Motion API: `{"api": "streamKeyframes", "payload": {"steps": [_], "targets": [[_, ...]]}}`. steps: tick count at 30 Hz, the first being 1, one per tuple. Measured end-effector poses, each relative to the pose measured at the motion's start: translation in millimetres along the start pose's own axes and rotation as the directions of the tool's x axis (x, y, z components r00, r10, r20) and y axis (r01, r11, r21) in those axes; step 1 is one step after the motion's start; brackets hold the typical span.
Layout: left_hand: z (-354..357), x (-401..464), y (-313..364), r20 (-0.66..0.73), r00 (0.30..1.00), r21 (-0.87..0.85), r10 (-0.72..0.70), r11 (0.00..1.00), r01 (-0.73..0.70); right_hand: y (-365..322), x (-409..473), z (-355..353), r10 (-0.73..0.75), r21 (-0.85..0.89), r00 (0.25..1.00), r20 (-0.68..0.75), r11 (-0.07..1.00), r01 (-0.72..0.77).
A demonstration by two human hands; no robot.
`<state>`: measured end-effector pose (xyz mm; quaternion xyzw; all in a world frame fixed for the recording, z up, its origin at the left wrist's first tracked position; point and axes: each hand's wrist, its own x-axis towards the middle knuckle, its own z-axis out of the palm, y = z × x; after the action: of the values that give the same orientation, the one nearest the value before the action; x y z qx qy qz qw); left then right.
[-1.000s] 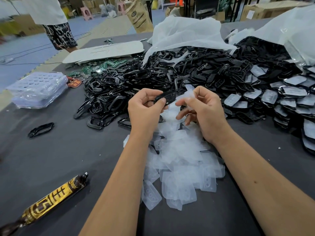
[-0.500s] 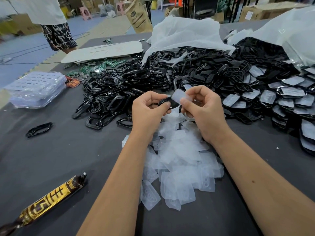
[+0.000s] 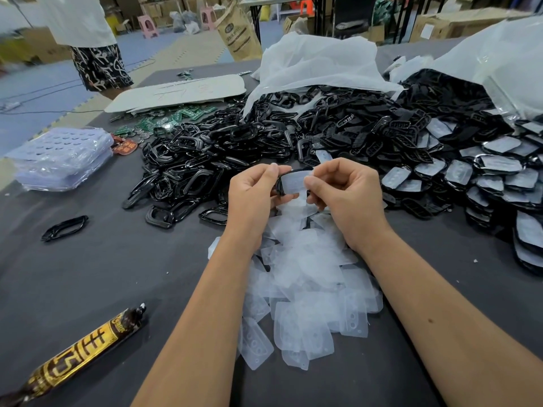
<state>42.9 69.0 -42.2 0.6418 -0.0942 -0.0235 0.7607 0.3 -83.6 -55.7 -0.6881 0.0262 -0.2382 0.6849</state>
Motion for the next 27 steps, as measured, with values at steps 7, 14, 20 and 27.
{"api": "streamKeyframes", "payload": {"steps": [7,14,20,27], "targets": [[1.0,2.0,-2.6,0.019,1.0,0.003,-0.005,1.0,0.005,2.7,-0.2,1.0,-0.006,-0.069,0.999,-0.052,0.998,0.003],[-1.5,4.5,-7.7,0.054,0.998,0.045,0.031,0.998,-0.033,3.3,-0.3,1.6,0.001,-0.112,0.996,-0.094,0.994,-0.012],[-1.4,4.6,-9.6,0.056,0.996,0.074,0.069,0.995,-0.073,1.1,-0.8,2.1,0.018,-0.108,0.995,-0.099,0.994,-0.029],[-1.1,6.1,-11.1,0.049,0.996,0.084,0.068,0.994,-0.072,0.6,-1.2,3.5,-0.002,-0.144,0.993,-0.114,0.99,-0.015]]}}
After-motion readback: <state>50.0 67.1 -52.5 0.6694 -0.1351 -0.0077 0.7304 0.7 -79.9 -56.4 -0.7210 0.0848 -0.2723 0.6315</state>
